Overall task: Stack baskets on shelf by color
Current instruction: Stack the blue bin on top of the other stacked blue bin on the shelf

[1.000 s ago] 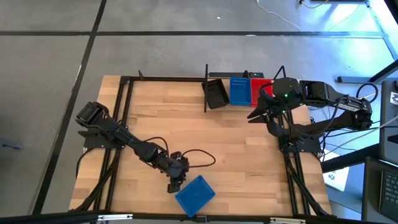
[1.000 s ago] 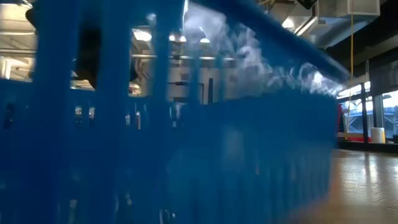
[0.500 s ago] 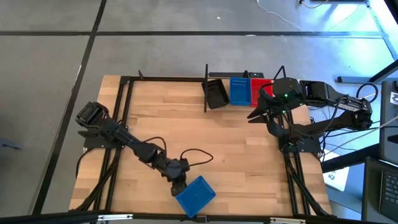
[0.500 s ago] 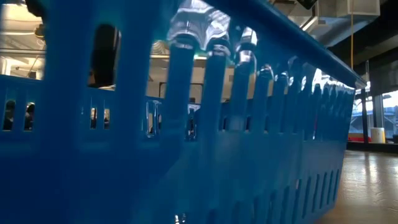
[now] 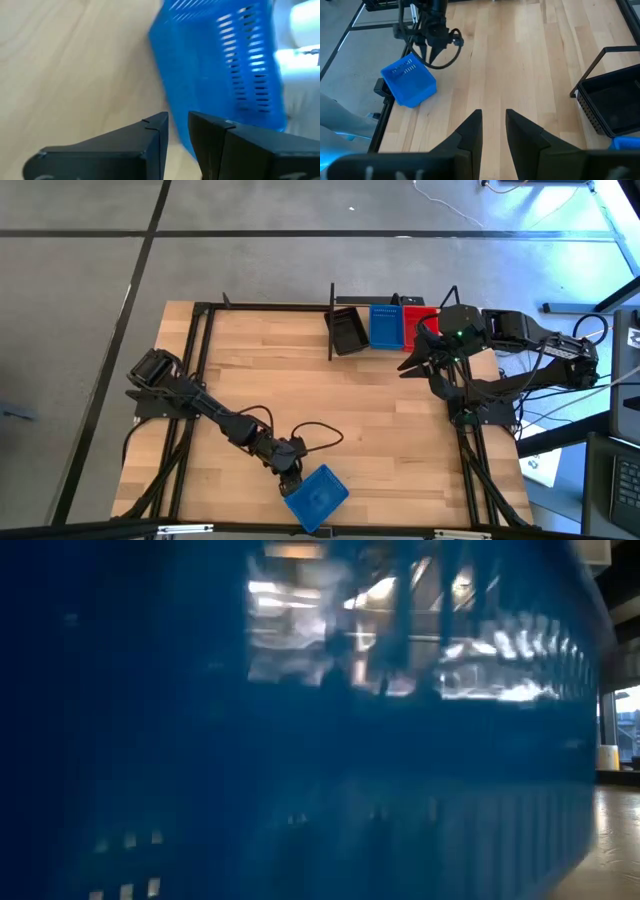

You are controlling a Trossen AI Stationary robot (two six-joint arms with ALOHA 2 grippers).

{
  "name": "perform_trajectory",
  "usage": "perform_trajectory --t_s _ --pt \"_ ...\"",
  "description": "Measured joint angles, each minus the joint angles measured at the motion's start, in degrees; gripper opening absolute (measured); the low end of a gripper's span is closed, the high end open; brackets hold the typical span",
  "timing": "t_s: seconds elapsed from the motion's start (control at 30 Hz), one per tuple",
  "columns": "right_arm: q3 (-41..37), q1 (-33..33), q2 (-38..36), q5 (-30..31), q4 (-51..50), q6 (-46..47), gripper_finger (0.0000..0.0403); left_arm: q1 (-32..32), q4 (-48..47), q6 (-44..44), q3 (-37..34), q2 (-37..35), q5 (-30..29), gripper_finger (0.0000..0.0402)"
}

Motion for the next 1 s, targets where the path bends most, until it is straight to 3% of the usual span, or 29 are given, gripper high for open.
perform_trajectory --t_s 1.0 --pt "0.00 -0.02 0.00 0.00 0.07 -0.19 0.0083 0.29 6.39 -0.59 0.01 1.78 0.03 0.0066"
